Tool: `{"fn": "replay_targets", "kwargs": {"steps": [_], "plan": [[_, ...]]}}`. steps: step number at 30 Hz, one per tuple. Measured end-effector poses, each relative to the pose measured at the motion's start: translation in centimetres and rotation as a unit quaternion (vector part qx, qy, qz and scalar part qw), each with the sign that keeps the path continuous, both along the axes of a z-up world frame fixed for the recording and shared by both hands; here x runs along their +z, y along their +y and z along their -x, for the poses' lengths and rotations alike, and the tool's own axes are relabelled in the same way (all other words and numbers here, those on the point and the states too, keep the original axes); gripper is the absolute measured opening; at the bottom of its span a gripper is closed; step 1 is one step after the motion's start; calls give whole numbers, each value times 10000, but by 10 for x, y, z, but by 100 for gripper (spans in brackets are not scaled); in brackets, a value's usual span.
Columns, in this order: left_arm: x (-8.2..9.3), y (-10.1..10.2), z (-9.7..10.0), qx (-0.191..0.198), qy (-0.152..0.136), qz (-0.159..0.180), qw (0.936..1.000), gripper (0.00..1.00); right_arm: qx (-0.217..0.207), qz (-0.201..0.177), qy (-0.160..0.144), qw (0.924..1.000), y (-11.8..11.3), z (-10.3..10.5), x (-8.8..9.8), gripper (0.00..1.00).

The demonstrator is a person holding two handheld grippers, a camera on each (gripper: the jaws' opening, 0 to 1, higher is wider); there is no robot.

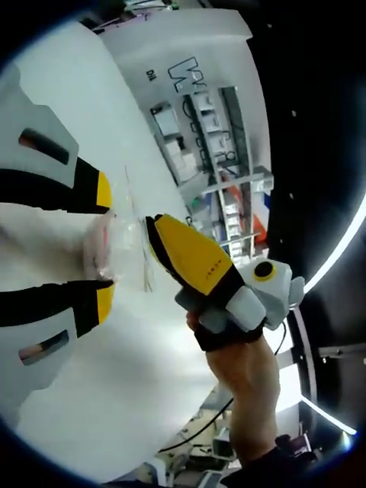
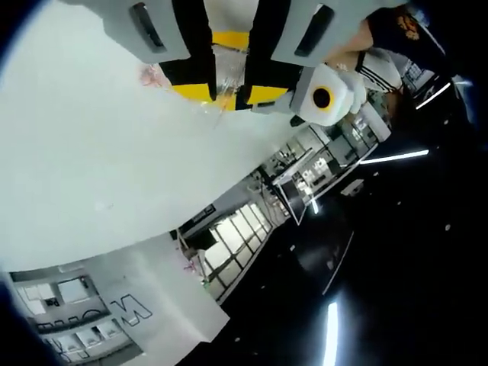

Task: Open the resealable bag by pulling the two sides of the seal apart until the entire bag opening is separated and visibly accessible.

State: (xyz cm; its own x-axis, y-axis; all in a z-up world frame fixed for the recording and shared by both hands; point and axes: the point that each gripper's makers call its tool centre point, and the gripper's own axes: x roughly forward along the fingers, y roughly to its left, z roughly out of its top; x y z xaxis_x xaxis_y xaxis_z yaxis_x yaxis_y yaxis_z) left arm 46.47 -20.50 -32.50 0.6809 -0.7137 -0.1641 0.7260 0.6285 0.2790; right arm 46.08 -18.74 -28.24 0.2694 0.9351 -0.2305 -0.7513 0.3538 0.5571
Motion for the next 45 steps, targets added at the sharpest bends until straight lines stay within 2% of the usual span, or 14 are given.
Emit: {"fn": "replay_targets", "kwargs": {"steps": [20, 32, 33, 35, 37, 45], "plan": [[0, -4, 3, -81, -107, -134, 9998, 34, 69, 66, 76, 9999, 3, 2, -4, 6], [0, -5, 4, -95, -127, -148, 9998, 34, 38, -31, 184, 9998, 0, 3, -2, 0], [0, -5, 4, -96, -126, -150, 9998, 34, 46, -38, 152, 9999, 1, 3, -1, 1], [0, -5, 4, -94, -129, -156, 9998, 34, 24, -30, 101, 9999, 1, 3, 1, 10], [0, -5, 5, -93, -122, -152, 9998, 34, -8, 22, -4, 10000, 0, 1, 0, 15], [0, -5, 5, -94, -141, -175, 9997, 34, 101, 181, -85, 9997, 5, 9, -3, 13]]}}
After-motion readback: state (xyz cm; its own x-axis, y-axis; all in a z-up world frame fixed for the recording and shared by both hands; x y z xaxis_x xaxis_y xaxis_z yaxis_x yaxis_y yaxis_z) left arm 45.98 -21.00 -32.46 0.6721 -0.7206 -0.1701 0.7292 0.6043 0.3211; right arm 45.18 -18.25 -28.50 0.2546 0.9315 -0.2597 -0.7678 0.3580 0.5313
